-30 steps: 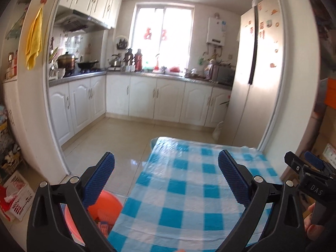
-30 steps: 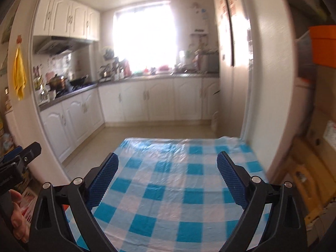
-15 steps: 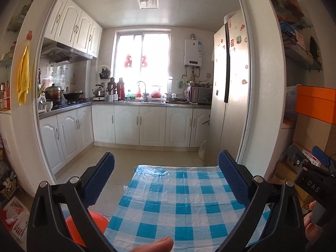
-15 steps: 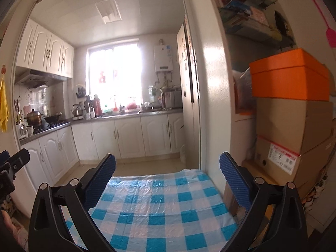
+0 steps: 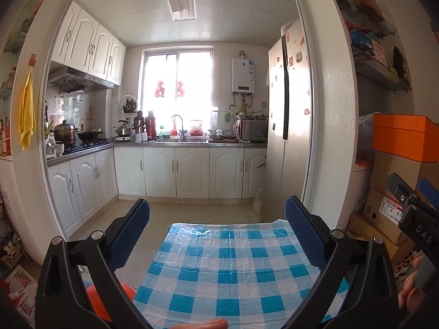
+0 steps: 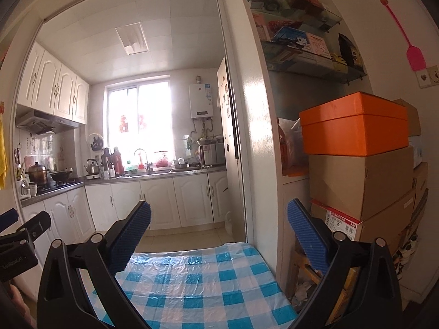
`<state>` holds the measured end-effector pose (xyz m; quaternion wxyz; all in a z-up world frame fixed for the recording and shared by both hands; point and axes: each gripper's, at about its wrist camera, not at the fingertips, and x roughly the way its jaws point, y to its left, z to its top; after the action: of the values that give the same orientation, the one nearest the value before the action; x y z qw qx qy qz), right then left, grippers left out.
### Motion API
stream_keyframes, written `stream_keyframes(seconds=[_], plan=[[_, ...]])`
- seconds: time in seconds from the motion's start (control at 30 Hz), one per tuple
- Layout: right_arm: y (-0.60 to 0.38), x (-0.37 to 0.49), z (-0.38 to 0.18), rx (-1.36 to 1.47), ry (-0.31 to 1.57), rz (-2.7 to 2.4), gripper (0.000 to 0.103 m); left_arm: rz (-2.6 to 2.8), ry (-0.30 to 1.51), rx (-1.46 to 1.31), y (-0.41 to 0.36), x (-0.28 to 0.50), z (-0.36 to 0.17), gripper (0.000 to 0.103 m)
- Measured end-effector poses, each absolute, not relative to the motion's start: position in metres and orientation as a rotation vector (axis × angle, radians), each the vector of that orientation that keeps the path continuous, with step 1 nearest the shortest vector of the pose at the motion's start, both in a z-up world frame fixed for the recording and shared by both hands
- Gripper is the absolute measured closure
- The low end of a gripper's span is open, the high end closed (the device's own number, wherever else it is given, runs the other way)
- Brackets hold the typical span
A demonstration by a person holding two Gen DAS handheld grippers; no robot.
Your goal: Collect trash
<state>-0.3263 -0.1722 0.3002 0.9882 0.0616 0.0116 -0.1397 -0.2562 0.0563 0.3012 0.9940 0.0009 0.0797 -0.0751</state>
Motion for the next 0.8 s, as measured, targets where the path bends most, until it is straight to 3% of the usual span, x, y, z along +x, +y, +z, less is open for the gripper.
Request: stream_keyframes(seconds=[0.8], plan=[[-0.166, -0.3356, 0.3042, 0.087, 0.005, -0.309, 0.005, -0.182, 0.149, 0.012, 0.046, -0.2628, 0.3044, 0.004]])
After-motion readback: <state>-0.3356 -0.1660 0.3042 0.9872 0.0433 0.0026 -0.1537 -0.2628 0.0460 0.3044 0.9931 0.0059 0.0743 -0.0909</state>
